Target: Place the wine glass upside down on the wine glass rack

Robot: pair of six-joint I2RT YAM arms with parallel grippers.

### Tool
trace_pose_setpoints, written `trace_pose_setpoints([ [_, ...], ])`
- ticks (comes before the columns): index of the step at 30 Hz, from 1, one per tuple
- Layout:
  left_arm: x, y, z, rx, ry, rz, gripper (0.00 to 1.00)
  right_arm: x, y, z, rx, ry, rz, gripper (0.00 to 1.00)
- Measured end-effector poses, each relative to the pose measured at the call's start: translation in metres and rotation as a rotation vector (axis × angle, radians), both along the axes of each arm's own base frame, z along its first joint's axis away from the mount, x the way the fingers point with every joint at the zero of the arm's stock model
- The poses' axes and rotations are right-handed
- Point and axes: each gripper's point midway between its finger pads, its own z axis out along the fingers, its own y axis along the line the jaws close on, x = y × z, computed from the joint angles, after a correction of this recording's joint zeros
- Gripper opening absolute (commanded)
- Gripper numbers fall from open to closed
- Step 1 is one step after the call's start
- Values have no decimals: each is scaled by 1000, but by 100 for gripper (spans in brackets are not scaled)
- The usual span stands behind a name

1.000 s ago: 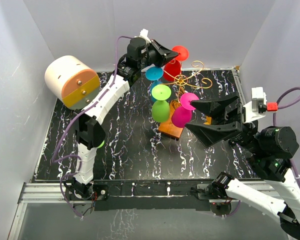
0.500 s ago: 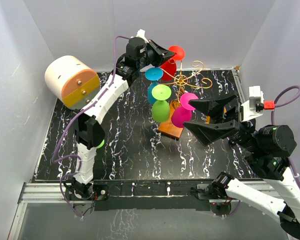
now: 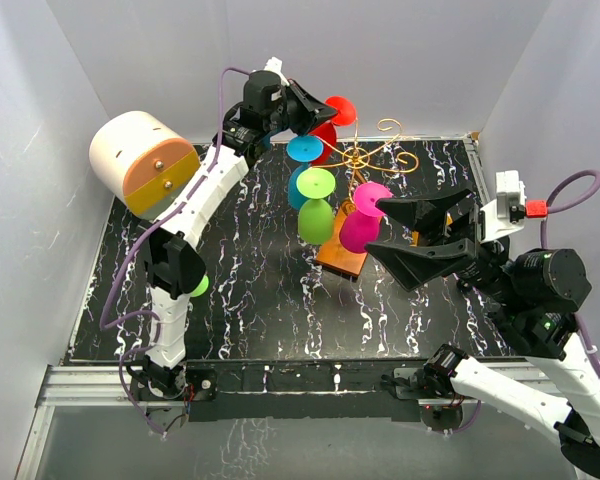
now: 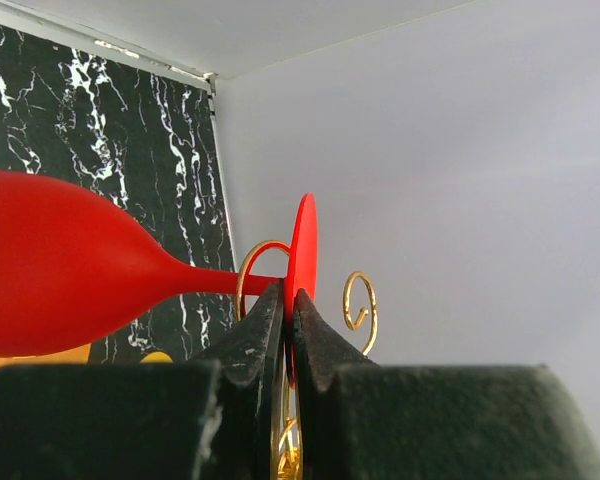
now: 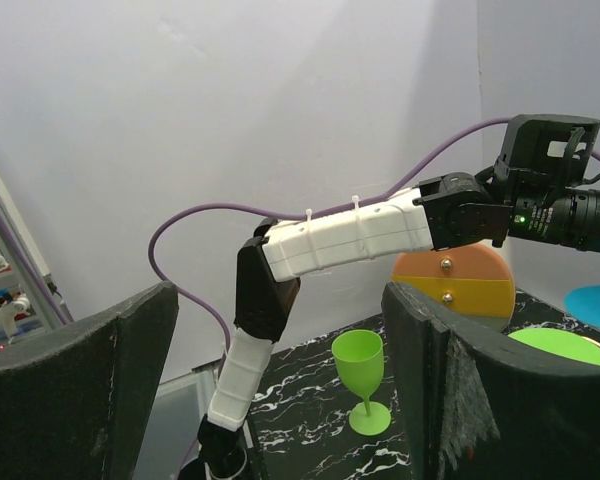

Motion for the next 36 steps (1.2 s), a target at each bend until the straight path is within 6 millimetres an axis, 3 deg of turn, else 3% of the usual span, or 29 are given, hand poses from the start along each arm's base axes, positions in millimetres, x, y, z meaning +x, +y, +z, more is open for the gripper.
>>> trace_pose_setpoints([
  [10,-5,-2,-1,2,4,-40,2,1,2,1,3,0,5,82],
  [21,-16,2,11,0,-3,-58,20,0,2,2,7,-2,10,82],
  [31,-26,14,19,50,-18,-39,21,0,3,1,7,4,16,82],
  [36,-24,23,8,113,-3,-5,21,1,4,1,9,7,19,82],
])
